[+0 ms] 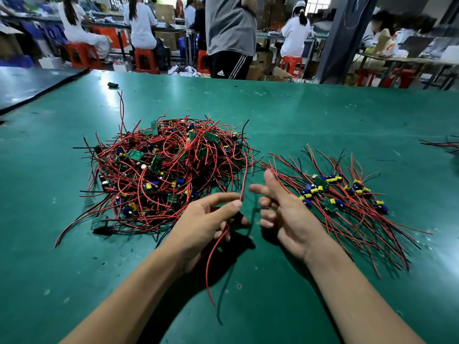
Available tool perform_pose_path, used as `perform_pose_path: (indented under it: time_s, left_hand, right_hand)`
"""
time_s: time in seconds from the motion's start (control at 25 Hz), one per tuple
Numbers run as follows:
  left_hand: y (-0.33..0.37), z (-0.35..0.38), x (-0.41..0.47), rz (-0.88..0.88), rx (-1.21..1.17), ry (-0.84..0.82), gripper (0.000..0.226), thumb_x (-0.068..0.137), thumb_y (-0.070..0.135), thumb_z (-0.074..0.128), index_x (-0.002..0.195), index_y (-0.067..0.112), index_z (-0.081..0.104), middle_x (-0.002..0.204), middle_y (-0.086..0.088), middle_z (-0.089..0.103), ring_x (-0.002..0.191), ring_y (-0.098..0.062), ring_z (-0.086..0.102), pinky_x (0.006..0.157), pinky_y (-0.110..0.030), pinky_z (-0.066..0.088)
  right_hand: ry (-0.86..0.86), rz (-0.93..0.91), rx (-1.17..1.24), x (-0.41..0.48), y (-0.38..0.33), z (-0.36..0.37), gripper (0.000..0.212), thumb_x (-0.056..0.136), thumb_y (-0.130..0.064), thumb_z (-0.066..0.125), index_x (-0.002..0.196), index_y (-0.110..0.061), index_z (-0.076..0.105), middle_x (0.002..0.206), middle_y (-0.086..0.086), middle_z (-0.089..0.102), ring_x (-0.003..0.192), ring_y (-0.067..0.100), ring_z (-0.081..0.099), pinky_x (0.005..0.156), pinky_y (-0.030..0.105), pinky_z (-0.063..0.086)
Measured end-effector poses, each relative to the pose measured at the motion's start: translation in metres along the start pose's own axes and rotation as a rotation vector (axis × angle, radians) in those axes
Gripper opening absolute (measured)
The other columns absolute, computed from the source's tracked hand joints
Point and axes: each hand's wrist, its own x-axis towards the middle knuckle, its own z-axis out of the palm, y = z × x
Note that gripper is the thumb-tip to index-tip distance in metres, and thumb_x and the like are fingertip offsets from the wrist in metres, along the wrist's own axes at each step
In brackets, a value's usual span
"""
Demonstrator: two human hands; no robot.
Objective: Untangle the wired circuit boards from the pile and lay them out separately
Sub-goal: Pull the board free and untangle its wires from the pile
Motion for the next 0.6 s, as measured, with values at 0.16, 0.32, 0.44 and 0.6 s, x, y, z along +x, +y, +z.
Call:
perform_pose_path:
  time_s: [0.16,0.32,0.44,0.6]
  left_hand:
    - [0.007,-0.006,0.008,0.024,-0.14,0.034,0.066,0.065,0.035,0.074,0.126,0.014,0.06,0.09,-0.011,0.069,0.066,-0.022,0.058,0.05,-0.021,0.051]
    - [0.011,-0.011,0.008,0.02,-0.072,-0.015,0.066,0.066,0.045,0.074,0.127,0.021,0.061,0.09,-0.003,0.073,0.057,-0.015,0.059,0.051,-0.021,0.05]
    - [0.012,-0.011,0.003,-0.068,-0.177,-0.117,0.047,0.085,0.053,0.059,0.117,0.02,0.068,0.088,-0.007,0.074,0.052,-0.016,0.059,0.048,-0.022,0.046]
    - [0.005,-0.006,0.005,-0.219,-0.353,-0.028,0.036,0.097,0.04,0.049,0.096,0.009,0.067,0.075,-0.004,0.074,0.049,-0.014,0.065,0.047,-0.02,0.052]
  right_hand:
    - [-0.333,0.019,-0.135,-0.009,0.013,0.015,0.031,0.076,-0.04,0.083,0.101,-0.023,0.077,0.094,0.002,0.068,0.066,0.008,0.056,0.059,0.021,0.044]
    - [-0.349,-0.089,-0.183,-0.014,0.011,0.018,0.029,0.071,-0.038,0.088,0.094,-0.023,0.078,0.089,0.001,0.07,0.062,0.007,0.052,0.056,0.02,0.038]
    - [-0.316,-0.206,0.074,-0.016,-0.001,0.017,0.019,0.073,-0.02,0.086,0.09,-0.021,0.08,0.078,-0.005,0.071,0.055,0.004,0.059,0.05,0.016,0.044]
    - [-0.132,-0.297,0.387,-0.014,-0.015,0.013,0.02,0.064,-0.023,0.08,0.084,-0.021,0.078,0.073,-0.004,0.063,0.047,0.006,0.047,0.048,0.018,0.041]
